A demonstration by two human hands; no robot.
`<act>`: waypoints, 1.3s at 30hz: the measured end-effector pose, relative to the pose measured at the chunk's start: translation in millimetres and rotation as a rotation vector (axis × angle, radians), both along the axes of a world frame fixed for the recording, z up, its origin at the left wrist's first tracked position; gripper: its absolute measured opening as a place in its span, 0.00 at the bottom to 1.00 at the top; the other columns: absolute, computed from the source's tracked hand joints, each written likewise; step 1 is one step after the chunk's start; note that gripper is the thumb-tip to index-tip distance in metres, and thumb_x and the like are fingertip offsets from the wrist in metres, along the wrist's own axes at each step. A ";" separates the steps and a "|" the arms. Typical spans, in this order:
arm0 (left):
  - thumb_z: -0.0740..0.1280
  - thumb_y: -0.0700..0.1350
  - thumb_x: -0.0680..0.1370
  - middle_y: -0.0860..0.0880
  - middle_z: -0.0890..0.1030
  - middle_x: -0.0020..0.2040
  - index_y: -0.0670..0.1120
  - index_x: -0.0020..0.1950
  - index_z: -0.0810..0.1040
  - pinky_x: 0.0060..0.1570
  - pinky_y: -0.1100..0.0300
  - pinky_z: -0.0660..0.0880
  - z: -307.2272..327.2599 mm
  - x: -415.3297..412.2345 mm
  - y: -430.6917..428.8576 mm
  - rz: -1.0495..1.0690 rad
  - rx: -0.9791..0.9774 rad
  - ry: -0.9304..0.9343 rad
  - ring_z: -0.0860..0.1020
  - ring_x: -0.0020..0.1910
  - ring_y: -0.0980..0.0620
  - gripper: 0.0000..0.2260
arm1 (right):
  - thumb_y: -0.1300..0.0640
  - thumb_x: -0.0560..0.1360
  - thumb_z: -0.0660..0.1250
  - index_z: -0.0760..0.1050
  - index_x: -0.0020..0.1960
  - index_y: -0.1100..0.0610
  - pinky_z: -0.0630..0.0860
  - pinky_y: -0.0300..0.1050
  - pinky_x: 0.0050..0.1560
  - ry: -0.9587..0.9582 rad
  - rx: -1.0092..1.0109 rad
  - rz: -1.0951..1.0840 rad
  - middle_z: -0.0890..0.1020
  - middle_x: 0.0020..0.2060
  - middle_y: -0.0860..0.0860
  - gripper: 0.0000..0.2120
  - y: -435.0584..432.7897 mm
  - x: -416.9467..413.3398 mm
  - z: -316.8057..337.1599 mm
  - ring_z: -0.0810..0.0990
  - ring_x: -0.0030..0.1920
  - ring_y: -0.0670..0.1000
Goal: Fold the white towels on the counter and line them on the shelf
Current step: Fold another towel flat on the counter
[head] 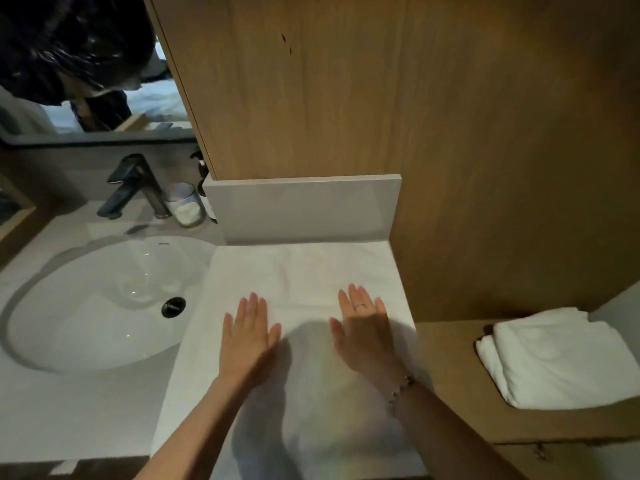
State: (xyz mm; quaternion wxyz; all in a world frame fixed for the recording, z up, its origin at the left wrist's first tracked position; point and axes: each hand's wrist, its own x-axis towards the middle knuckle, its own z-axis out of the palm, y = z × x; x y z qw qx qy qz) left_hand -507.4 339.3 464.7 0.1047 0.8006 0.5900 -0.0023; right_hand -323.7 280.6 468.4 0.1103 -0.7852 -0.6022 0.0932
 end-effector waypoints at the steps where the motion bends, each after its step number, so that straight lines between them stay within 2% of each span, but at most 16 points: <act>1: 0.37 0.57 0.76 0.47 0.43 0.78 0.45 0.78 0.46 0.73 0.52 0.39 -0.6 12.2 4.8 -0.069 0.008 -0.045 0.42 0.77 0.48 0.32 | 0.47 0.72 0.50 0.78 0.61 0.57 0.74 0.58 0.57 -0.008 -0.001 0.077 0.79 0.60 0.57 0.27 9.0 -5.7 -2.9 0.78 0.61 0.57; 4: 0.33 0.60 0.73 0.49 0.47 0.78 0.48 0.78 0.50 0.72 0.56 0.40 -8.3 34.4 15.6 -0.243 0.019 -0.096 0.45 0.77 0.50 0.35 | 0.48 0.75 0.50 0.77 0.63 0.53 0.74 0.51 0.61 -0.030 -0.060 0.227 0.78 0.62 0.51 0.24 23.8 -14.8 -13.1 0.77 0.62 0.51; 8: 0.31 0.62 0.68 0.49 0.44 0.77 0.49 0.77 0.48 0.72 0.56 0.39 -16.4 9.5 35.1 -0.122 0.066 -0.114 0.44 0.77 0.49 0.40 | 0.42 0.74 0.50 0.73 0.67 0.55 0.62 0.49 0.68 -0.040 -0.050 0.104 0.74 0.67 0.53 0.29 32.4 13.0 -21.4 0.73 0.67 0.53; 11: 0.31 0.60 0.69 0.46 0.44 0.78 0.46 0.78 0.46 0.73 0.53 0.43 -12.1 -14.7 59.6 0.010 0.025 -0.049 0.44 0.77 0.47 0.39 | 0.42 0.77 0.42 0.54 0.77 0.53 0.46 0.48 0.74 -0.022 -0.047 -0.082 0.53 0.77 0.52 0.31 35.2 39.3 -19.2 0.49 0.77 0.52; 13: 0.33 0.58 0.70 0.44 0.43 0.78 0.44 0.77 0.44 0.73 0.52 0.42 -9.0 -15.3 77.8 0.052 -0.007 -0.029 0.44 0.77 0.47 0.37 | 0.45 0.77 0.40 0.48 0.77 0.53 0.40 0.50 0.74 -0.046 -0.033 -0.177 0.47 0.77 0.51 0.30 47.9 43.1 -18.1 0.43 0.77 0.51; 15: 0.33 0.58 0.70 0.42 0.48 0.78 0.41 0.77 0.49 0.73 0.51 0.45 -7.1 1.6 93.4 -0.001 0.007 -0.079 0.48 0.77 0.45 0.39 | 0.49 0.77 0.44 0.56 0.76 0.58 0.47 0.56 0.74 -0.019 -0.018 -0.145 0.55 0.76 0.54 0.29 70.5 27.6 -13.0 0.51 0.76 0.54; 17: 0.38 0.58 0.72 0.42 0.57 0.75 0.39 0.74 0.60 0.71 0.48 0.56 -6.3 24.2 104.7 -0.169 0.046 -0.105 0.59 0.74 0.42 0.37 | 0.51 0.74 0.48 0.70 0.69 0.60 0.65 0.62 0.67 0.009 0.002 0.035 0.69 0.70 0.56 0.28 96.2 8.1 -10.5 0.68 0.70 0.56; 18: 0.37 0.58 0.73 0.44 0.58 0.75 0.40 0.74 0.61 0.71 0.49 0.57 -8.7 34.3 109.5 -0.255 0.099 -0.099 0.60 0.74 0.43 0.37 | 0.50 0.73 0.47 0.72 0.68 0.58 0.69 0.61 0.65 -0.037 0.024 0.118 0.71 0.69 0.55 0.28 108.0 1.1 -10.7 0.70 0.69 0.55; 20: 0.28 0.63 0.70 0.49 0.48 0.77 0.46 0.77 0.51 0.73 0.56 0.44 -16.2 43.5 113.8 -0.364 0.079 -0.107 0.48 0.77 0.48 0.40 | 0.45 0.72 0.38 0.63 0.74 0.54 0.55 0.55 0.73 -0.065 -0.060 0.225 0.62 0.74 0.51 0.35 120.0 -7.2 -10.1 0.60 0.74 0.51; 22: 0.29 0.64 0.70 0.51 0.47 0.77 0.48 0.77 0.50 0.71 0.59 0.37 -21.8 38.9 121.2 -0.345 0.062 -0.147 0.45 0.77 0.50 0.40 | 0.38 0.69 0.33 0.54 0.77 0.51 0.43 0.49 0.75 -0.004 -0.066 0.190 0.53 0.77 0.47 0.39 123.0 5.0 -17.5 0.49 0.77 0.48; 25: 0.37 0.62 0.72 0.48 0.54 0.77 0.46 0.76 0.57 0.71 0.59 0.40 -21.6 20.7 132.1 -0.263 0.115 -0.175 0.51 0.76 0.47 0.37 | 0.33 0.71 0.35 0.46 0.77 0.50 0.38 0.44 0.74 -0.074 -0.087 0.048 0.46 0.77 0.45 0.39 119.5 41.4 -21.0 0.42 0.76 0.46; 30: 0.35 0.61 0.71 0.46 0.51 0.77 0.42 0.76 0.55 0.71 0.62 0.39 -23.6 -11.6 145.9 -0.157 0.094 -0.218 0.49 0.77 0.48 0.39 | 0.39 0.80 0.43 0.41 0.77 0.49 0.35 0.43 0.73 -0.083 -0.197 -0.085 0.40 0.76 0.42 0.30 106.8 77.0 -15.6 0.36 0.75 0.44; 32: 0.37 0.60 0.73 0.43 0.54 0.76 0.39 0.75 0.58 0.70 0.62 0.41 -23.2 -18.7 147.0 -0.150 0.114 -0.229 0.53 0.76 0.45 0.38 | 0.39 0.80 0.43 0.40 0.77 0.49 0.35 0.43 0.73 -0.086 -0.194 -0.092 0.40 0.76 0.42 0.30 107.6 77.2 -17.7 0.35 0.75 0.45; 35: 0.36 0.63 0.71 0.44 0.50 0.78 0.42 0.77 0.53 0.72 0.58 0.42 -14.1 -21.9 149.2 -0.146 0.003 -0.143 0.49 0.77 0.48 0.40 | 0.43 0.81 0.46 0.44 0.78 0.52 0.38 0.42 0.73 -0.007 -0.171 -0.085 0.45 0.77 0.45 0.28 107.9 77.1 -15.4 0.40 0.76 0.46; 37: 0.50 0.59 0.77 0.45 0.57 0.77 0.43 0.76 0.57 0.72 0.51 0.48 -2.9 -22.6 150.3 -0.034 0.025 -0.148 0.54 0.76 0.47 0.31 | 0.49 0.81 0.54 0.53 0.76 0.58 0.48 0.43 0.74 0.122 -0.036 -0.134 0.55 0.76 0.53 0.28 108.5 78.3 -6.5 0.51 0.76 0.51; 39: 0.61 0.50 0.78 0.43 0.68 0.71 0.44 0.72 0.66 0.67 0.48 0.59 10.9 -26.0 149.8 0.216 0.121 -0.283 0.64 0.70 0.42 0.23 | 0.54 0.78 0.61 0.60 0.73 0.61 0.59 0.47 0.71 0.155 0.114 -0.281 0.65 0.71 0.57 0.26 112.3 80.3 6.8 0.62 0.71 0.56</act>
